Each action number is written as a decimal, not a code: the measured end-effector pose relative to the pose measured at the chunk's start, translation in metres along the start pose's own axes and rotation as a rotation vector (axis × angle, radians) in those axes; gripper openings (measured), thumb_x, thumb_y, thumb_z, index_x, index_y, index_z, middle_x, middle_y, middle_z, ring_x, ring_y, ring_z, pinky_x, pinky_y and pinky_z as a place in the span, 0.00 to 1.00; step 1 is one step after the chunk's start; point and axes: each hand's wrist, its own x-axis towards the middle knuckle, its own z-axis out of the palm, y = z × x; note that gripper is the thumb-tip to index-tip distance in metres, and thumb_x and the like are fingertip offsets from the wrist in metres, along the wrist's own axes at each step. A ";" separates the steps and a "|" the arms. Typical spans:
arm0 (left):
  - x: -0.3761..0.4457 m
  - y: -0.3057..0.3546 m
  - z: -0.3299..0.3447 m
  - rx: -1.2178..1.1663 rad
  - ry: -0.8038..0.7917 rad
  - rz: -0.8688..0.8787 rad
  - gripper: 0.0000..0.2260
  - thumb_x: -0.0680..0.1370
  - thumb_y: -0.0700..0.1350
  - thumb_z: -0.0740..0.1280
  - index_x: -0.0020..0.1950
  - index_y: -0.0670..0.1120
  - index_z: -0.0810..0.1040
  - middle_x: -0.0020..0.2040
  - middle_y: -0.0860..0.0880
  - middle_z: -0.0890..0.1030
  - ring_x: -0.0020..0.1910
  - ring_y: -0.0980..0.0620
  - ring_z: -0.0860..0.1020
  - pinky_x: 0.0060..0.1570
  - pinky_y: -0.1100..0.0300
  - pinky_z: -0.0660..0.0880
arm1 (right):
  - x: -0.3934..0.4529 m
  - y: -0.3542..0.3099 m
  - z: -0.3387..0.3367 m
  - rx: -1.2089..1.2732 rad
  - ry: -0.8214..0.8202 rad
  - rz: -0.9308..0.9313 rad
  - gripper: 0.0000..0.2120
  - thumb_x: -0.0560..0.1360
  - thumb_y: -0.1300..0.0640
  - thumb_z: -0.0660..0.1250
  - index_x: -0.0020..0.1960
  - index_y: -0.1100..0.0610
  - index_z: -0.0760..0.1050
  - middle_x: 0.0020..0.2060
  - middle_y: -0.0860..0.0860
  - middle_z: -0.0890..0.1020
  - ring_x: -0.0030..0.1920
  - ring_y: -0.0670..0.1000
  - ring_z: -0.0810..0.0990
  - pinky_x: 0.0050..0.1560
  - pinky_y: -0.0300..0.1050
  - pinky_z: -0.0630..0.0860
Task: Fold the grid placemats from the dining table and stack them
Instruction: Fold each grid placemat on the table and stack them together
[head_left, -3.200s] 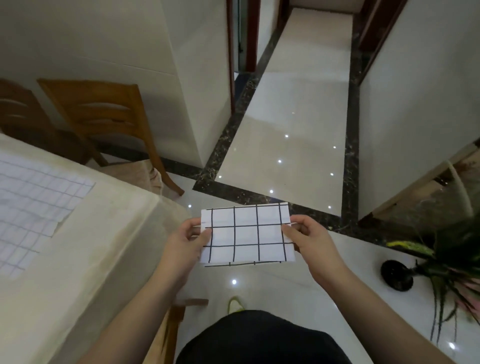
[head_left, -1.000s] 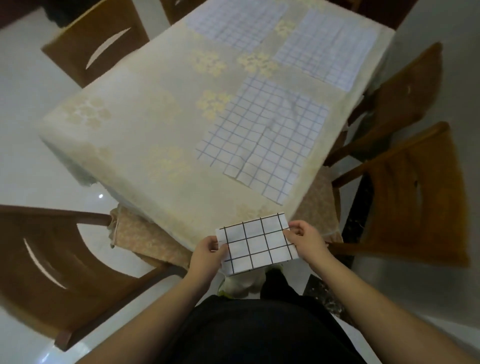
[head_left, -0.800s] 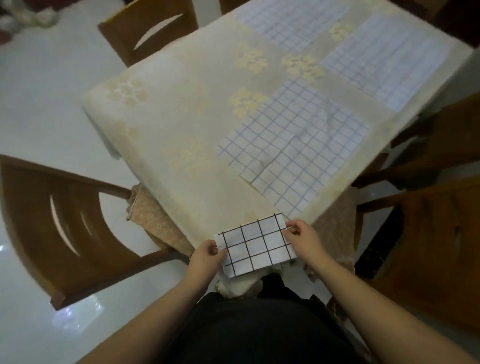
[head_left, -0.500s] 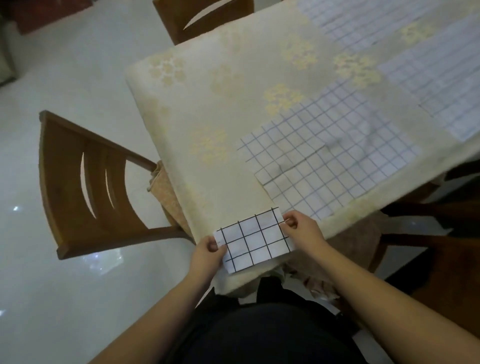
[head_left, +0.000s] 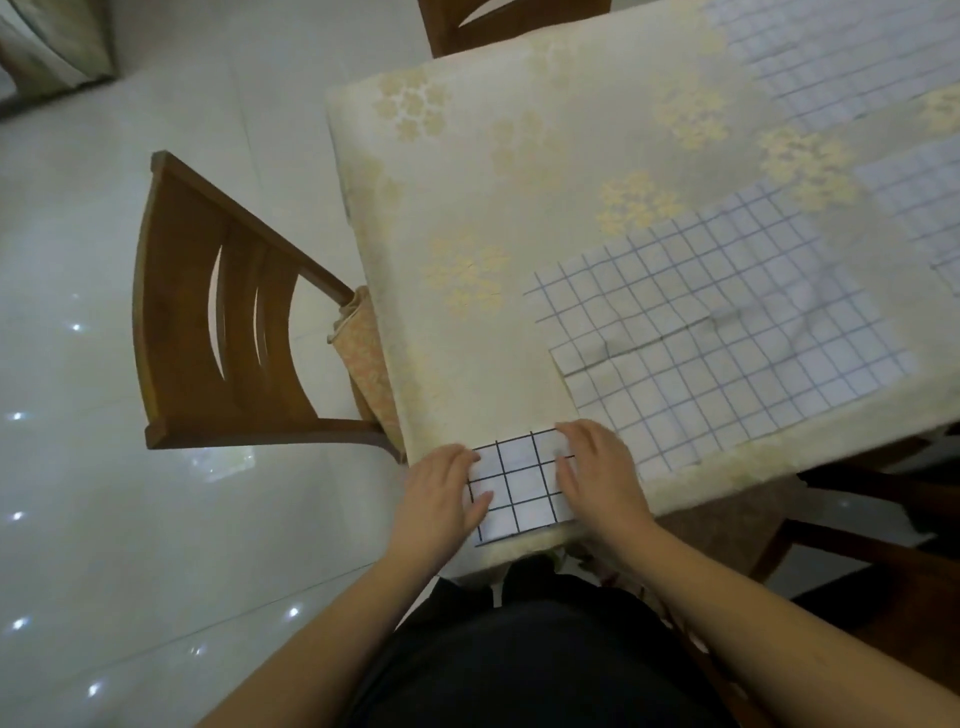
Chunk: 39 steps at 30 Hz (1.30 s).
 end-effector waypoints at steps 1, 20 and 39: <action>0.000 -0.003 0.008 0.052 -0.036 0.121 0.24 0.77 0.58 0.63 0.68 0.46 0.73 0.68 0.46 0.75 0.68 0.46 0.72 0.65 0.52 0.67 | -0.001 -0.010 0.008 -0.038 -0.014 -0.047 0.21 0.77 0.53 0.57 0.66 0.59 0.72 0.62 0.57 0.77 0.62 0.57 0.75 0.63 0.53 0.72; 0.013 -0.034 0.026 0.200 -0.451 0.298 0.47 0.72 0.75 0.55 0.79 0.43 0.54 0.80 0.44 0.54 0.79 0.48 0.51 0.74 0.46 0.51 | -0.006 -0.012 0.050 -0.302 -0.285 -0.015 0.34 0.80 0.41 0.50 0.79 0.57 0.49 0.79 0.54 0.51 0.78 0.51 0.51 0.75 0.50 0.49; 0.026 -0.048 -0.006 0.098 -0.438 0.371 0.34 0.78 0.65 0.50 0.80 0.52 0.46 0.80 0.49 0.46 0.79 0.49 0.44 0.76 0.51 0.45 | -0.046 -0.002 0.001 -0.187 -0.143 0.220 0.34 0.78 0.37 0.36 0.79 0.52 0.48 0.79 0.50 0.52 0.78 0.48 0.44 0.76 0.45 0.39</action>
